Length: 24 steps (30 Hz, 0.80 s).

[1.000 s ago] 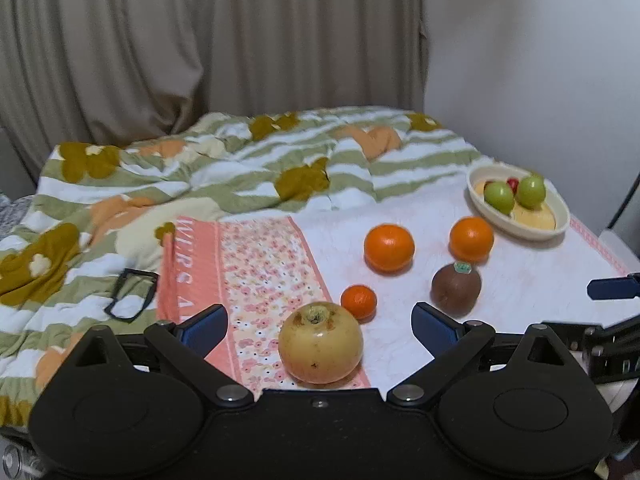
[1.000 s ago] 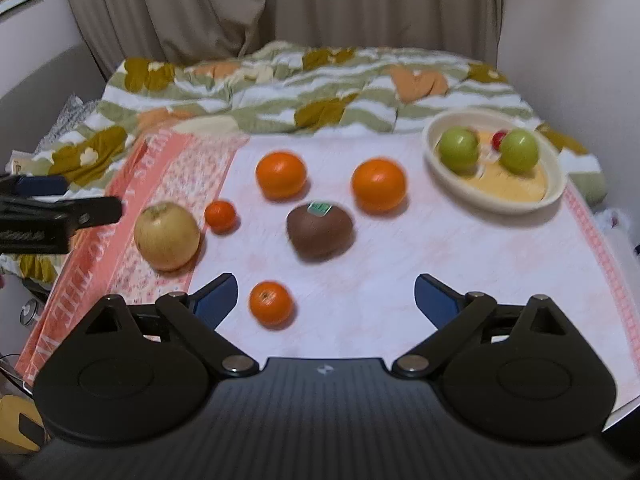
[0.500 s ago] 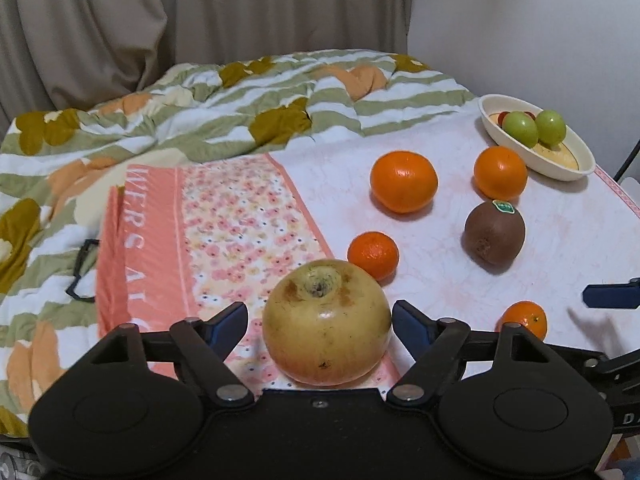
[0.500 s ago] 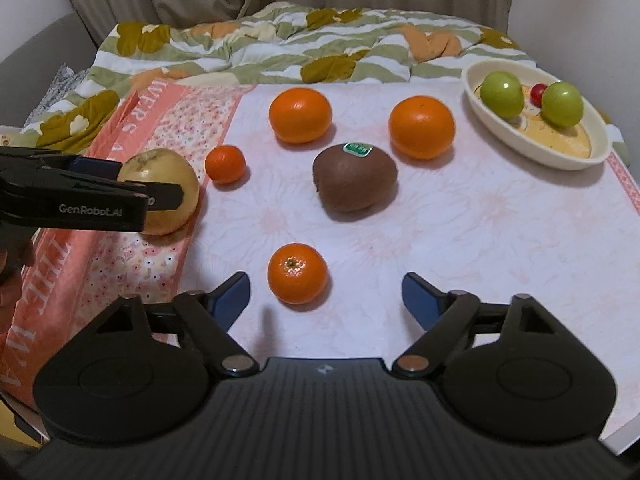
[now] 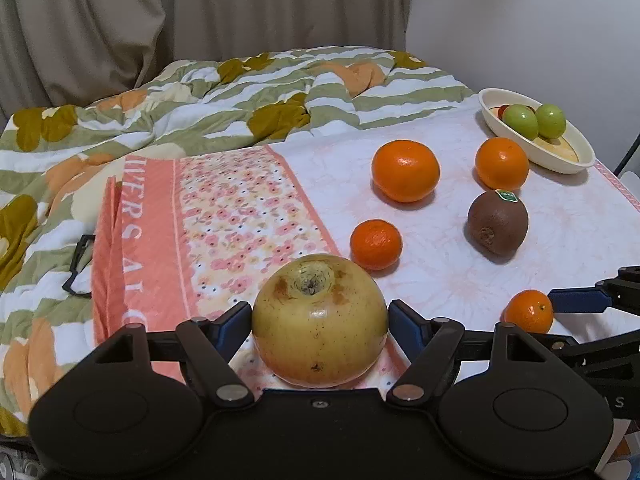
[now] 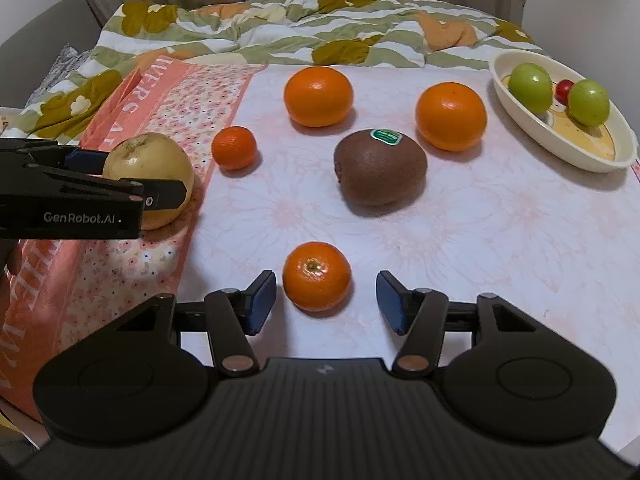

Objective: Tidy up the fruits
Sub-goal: 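Close the left tool on the yellow apple while the right tool grasps the tangerine, then carry the yellow apple to the white bowl while the right tool carries the tangerine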

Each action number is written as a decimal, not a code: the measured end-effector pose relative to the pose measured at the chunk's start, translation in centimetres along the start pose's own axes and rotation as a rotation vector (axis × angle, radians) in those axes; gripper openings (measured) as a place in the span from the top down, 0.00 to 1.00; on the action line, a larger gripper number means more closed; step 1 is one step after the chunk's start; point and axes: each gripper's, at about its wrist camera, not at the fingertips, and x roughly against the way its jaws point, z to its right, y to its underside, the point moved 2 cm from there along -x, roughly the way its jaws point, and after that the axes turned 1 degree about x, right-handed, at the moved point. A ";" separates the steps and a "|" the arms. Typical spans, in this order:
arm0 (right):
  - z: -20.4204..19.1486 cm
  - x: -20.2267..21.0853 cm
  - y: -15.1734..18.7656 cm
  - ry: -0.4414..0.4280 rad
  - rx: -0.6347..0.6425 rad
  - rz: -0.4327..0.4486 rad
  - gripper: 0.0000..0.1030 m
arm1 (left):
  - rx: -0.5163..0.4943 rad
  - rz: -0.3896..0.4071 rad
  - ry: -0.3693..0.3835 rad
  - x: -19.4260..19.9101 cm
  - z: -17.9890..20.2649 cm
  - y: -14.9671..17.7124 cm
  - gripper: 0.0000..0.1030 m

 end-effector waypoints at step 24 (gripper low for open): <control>0.5 3.7 -0.7 -0.018 0.038 0.066 0.49 | 0.093 0.140 -0.105 6.9 0.6 1.1 0.24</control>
